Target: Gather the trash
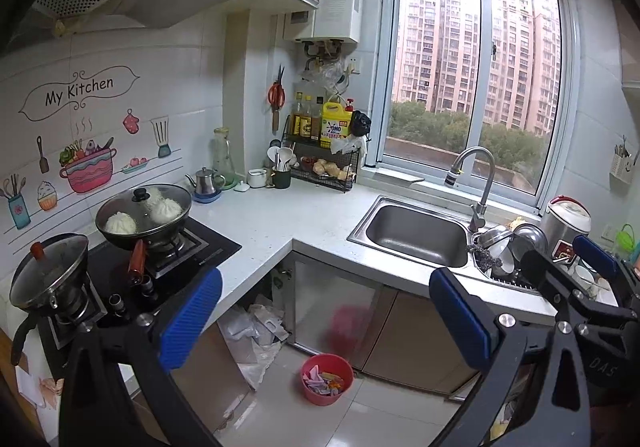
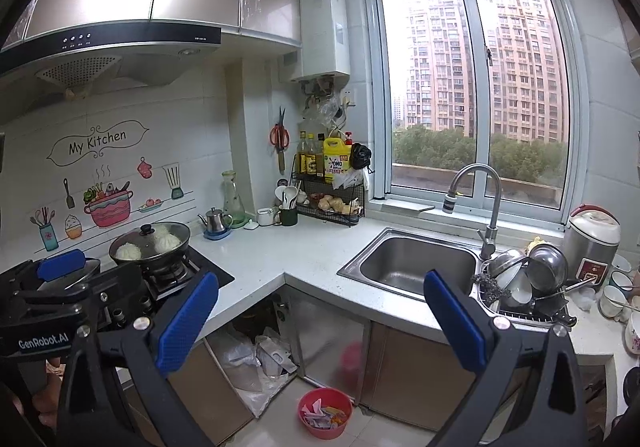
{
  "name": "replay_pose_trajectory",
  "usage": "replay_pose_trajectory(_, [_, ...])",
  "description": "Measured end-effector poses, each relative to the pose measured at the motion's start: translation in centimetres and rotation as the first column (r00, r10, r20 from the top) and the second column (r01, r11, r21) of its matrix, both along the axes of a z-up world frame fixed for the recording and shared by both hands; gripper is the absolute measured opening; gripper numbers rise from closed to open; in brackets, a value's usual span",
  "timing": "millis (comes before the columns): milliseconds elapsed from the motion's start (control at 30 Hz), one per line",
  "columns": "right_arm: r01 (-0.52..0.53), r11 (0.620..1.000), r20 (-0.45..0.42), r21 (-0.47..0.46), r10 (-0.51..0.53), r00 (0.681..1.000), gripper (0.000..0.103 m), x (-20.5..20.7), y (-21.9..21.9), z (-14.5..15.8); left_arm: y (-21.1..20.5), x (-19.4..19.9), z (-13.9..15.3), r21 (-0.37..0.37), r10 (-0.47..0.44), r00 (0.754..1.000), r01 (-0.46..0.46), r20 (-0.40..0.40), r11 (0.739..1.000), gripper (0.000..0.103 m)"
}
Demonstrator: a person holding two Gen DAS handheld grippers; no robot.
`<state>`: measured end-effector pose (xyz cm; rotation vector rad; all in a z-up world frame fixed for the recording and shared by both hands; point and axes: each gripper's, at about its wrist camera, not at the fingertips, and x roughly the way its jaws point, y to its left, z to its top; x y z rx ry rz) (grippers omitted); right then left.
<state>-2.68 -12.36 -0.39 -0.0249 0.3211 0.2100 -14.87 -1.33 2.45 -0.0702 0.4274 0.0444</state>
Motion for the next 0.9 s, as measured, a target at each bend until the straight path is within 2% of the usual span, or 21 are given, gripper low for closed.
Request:
replay_pose_trajectory(200, [-0.001,1.000,0.001,0.008,0.001,1.000,0.102,-0.2,-0.1,0.1,-0.7,0.0,0.0,0.025,0.009,1.000,-0.009,-0.004,1.000,0.103])
replay_pose_trajectory(900, [0.007,1.000,-0.023,-0.006,-0.007,1.000,0.102,-0.5,0.5,0.1,-1.3,0.4,-0.5,0.013,-0.005,0.999,0.006,-0.041,1.000,0.103])
